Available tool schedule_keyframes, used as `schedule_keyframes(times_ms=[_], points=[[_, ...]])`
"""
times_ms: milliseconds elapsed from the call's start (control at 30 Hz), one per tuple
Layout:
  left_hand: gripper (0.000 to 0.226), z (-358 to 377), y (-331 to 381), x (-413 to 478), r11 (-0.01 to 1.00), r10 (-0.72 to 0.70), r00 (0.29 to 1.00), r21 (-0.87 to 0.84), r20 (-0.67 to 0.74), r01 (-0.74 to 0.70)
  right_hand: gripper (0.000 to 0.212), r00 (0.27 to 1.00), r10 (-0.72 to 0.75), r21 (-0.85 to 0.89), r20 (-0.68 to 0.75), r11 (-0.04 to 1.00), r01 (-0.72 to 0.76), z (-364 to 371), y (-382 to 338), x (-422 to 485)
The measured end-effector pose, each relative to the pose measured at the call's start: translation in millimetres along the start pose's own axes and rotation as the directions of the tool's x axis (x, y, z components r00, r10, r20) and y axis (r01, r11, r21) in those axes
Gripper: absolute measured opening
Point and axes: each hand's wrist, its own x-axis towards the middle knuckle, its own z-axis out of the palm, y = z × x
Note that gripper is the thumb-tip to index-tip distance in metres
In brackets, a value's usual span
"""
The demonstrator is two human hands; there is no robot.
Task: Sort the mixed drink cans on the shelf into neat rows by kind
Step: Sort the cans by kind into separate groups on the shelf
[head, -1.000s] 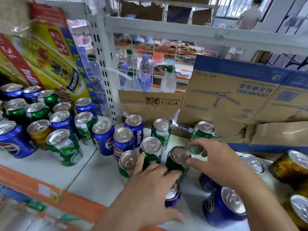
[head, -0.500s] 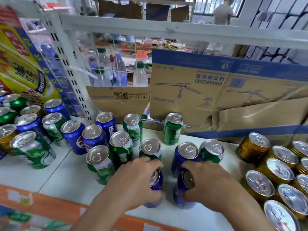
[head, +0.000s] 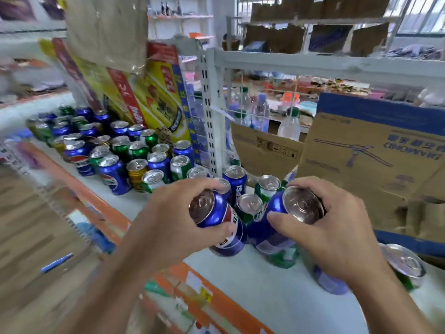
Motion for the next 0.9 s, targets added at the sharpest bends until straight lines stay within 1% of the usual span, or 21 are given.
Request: schedule_keyframes(times_ms=[67,133,200,233,300,367,433,500,567,667,767,833,900], points=[[0.049,-24,-19,-2,1.000,-0.022,0.993,-0.008,-0.116,0.021,0.037,0.998,-0.057,0.087,-0.038,0.994,0.060,20,-15,12],[0.048,-45,-42,0,0.998,-0.059,0.983,0.001,-0.172,0.060,0.033,0.995,-0.097,0.123,-0.033,0.987,0.100,43,-29,25],[0.048,-62,-73,2,0.995,-0.091,0.978,0.022,-0.188,0.097,0.041,0.994,-0.110,0.123,0.018,0.987,0.107,72,-38,38],[0.049,-68,-89,4,0.991,-0.118,0.978,0.041,-0.175,0.127,0.047,0.993,-0.106,0.107,0.056,0.989,0.099,87,-42,45],[0.052,-79,-124,9,0.975,-0.177,0.975,0.108,-0.130,0.192,0.057,0.984,-0.109,0.026,0.143,0.994,0.106,118,-51,59],[0.050,-85,-160,19,0.951,-0.214,0.974,0.214,-0.070,0.225,0.057,0.958,-0.119,-0.101,0.260,0.984,0.149,148,-60,73],[0.047,-87,-187,32,0.900,-0.270,0.963,0.363,0.030,0.241,0.054,0.928,-0.066,-0.217,0.366,0.964,0.154,178,-65,86],[0.049,-86,-210,46,0.865,-0.293,0.946,0.459,0.138,0.201,0.058,0.902,0.023,-0.320,0.431,0.938,0.130,204,-68,96],[0.052,-82,-231,57,0.870,-0.300,0.933,0.460,0.200,0.181,0.063,0.874,0.106,-0.407,0.473,0.907,0.111,224,-68,103],[0.057,-74,-255,71,0.898,-0.287,0.922,0.409,0.261,0.163,0.068,0.841,0.203,-0.476,0.502,0.876,0.073,242,-68,109],[0.059,-66,-269,80,0.939,-0.236,0.927,0.312,0.291,0.141,0.068,0.844,0.241,-0.518,0.478,0.854,0.050,248,-69,112],[0.062,-64,-274,83,0.952,-0.215,0.924,0.280,0.316,0.125,0.066,0.836,0.269,-0.542,0.479,0.839,0.041,248,-71,113],[0.075,-64,-273,86,0.956,-0.208,0.910,0.271,0.359,0.112,0.065,0.836,0.270,-0.566,0.478,0.822,0.058,248,-75,112]])
